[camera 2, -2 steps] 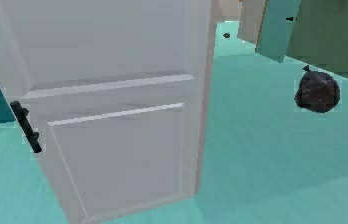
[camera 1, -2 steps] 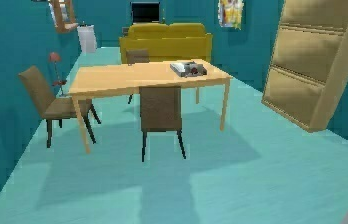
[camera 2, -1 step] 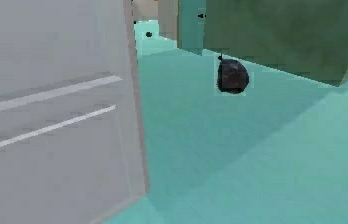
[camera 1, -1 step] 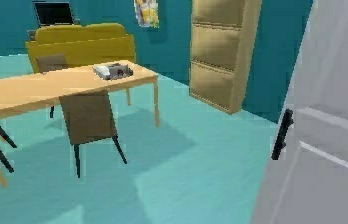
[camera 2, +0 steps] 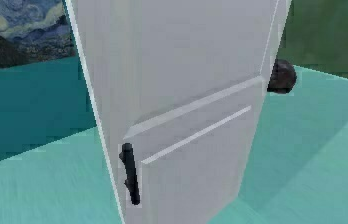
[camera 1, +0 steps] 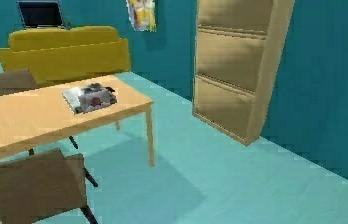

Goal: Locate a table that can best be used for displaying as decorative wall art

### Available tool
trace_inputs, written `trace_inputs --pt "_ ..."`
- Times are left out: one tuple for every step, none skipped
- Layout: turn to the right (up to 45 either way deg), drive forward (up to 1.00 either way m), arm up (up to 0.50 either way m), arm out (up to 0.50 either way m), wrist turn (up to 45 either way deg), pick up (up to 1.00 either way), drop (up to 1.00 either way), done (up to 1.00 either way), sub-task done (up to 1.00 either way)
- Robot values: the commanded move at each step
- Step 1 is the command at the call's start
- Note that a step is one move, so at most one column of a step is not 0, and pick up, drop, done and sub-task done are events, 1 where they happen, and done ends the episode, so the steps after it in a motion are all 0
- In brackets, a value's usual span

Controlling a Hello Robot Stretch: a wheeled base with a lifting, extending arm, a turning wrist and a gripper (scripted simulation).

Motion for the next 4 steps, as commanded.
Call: trace_inputs --pt "9.0 0.00 0.00 0.00 0.0 0.00 0.00 0.00 0.00" --pt "0.0 1.00 0.00 0.00 0.0 0.00 0.00 0.00 0.00" --pt "3.0 0.00 0.00 0.00 0.0 0.00 0.00 0.00 0.00" --pt "0.0 0.80 0.00 0.00 0.0 0.00 0.00 0.00 0.00"
